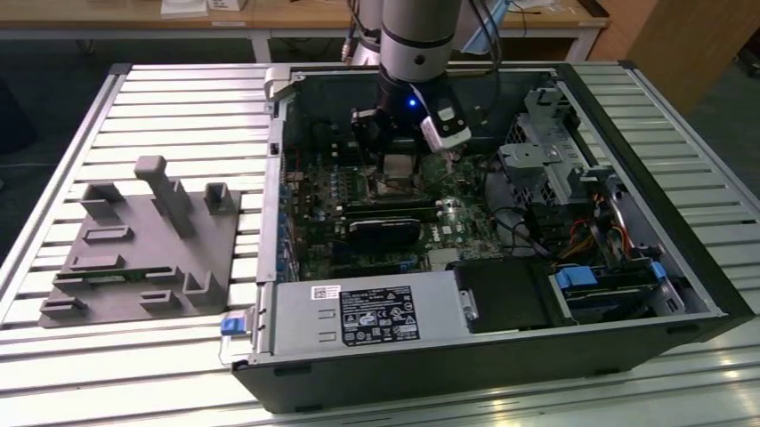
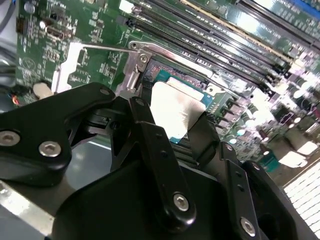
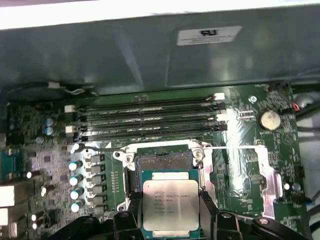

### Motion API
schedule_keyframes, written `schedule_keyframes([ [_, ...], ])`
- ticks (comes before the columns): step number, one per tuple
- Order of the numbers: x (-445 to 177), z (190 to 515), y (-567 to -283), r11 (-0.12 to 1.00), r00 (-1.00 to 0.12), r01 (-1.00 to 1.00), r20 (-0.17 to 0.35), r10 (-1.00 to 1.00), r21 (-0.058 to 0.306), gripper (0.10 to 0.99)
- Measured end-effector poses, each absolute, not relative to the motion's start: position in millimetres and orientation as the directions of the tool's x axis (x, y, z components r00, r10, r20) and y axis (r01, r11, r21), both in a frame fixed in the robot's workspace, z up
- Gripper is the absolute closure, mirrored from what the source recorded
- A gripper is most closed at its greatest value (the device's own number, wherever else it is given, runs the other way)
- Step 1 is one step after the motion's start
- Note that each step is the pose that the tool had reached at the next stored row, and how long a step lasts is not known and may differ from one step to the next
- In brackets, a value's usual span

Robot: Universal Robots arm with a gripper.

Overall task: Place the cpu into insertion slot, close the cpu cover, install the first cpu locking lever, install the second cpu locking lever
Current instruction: 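Place the cpu into insertion slot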

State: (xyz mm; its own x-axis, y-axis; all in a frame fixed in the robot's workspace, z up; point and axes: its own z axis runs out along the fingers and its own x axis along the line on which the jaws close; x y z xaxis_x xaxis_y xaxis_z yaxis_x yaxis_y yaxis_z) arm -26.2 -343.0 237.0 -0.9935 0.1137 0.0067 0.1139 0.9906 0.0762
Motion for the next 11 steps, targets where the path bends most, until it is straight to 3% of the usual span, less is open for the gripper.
schedule_keyframes([
  [11,-26.2,235.3,-343.0,0.954,-0.957,0.291,0.007,0.291,0.076,0.545],
])
